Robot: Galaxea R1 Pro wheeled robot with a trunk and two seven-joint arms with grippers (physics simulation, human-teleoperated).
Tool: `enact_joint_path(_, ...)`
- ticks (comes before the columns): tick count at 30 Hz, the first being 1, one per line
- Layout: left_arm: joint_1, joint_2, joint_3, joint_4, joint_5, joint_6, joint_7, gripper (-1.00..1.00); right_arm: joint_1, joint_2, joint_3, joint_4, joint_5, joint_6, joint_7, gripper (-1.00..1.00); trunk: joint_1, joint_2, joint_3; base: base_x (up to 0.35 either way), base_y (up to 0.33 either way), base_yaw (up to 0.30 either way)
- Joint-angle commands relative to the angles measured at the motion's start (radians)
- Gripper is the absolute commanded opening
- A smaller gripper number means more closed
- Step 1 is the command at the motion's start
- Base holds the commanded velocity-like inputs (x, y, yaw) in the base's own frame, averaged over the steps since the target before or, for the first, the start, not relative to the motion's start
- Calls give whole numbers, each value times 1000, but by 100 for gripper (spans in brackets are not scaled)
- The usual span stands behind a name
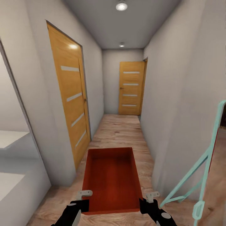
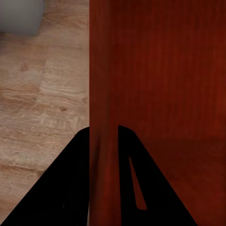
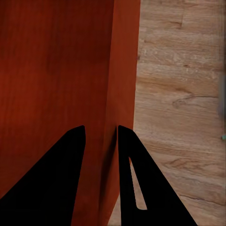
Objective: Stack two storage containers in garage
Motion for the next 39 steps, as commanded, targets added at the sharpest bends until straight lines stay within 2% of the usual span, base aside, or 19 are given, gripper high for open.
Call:
enact_joint_path(1, 0, 30, 6, 0, -19, 9, 22, -100, 0, -2, 13, -4, 3, -12, 1, -100, 1, -1, 0, 300, 186, -237)
enact_joint_path(25, 0, 31, 6, 0, -19, 9, 22, -100, 0, -2, 13, -3, 3, -12, 1, -100, 1, -1, 10, 300, 186, -191)
enact_joint_path(34, 0, 31, 6, 0, -19, 9, 22, -100, 0, -2, 13, -3, 3, -12, 1, -100, 1, -1, 11, 300, 186, -24)
enact_joint_path(39, 0, 31, 6, 0, -19, 9, 22, -100, 0, -2, 13, -3, 3, -12, 1, -100, 1, -1, 11, 300, 184, 127)
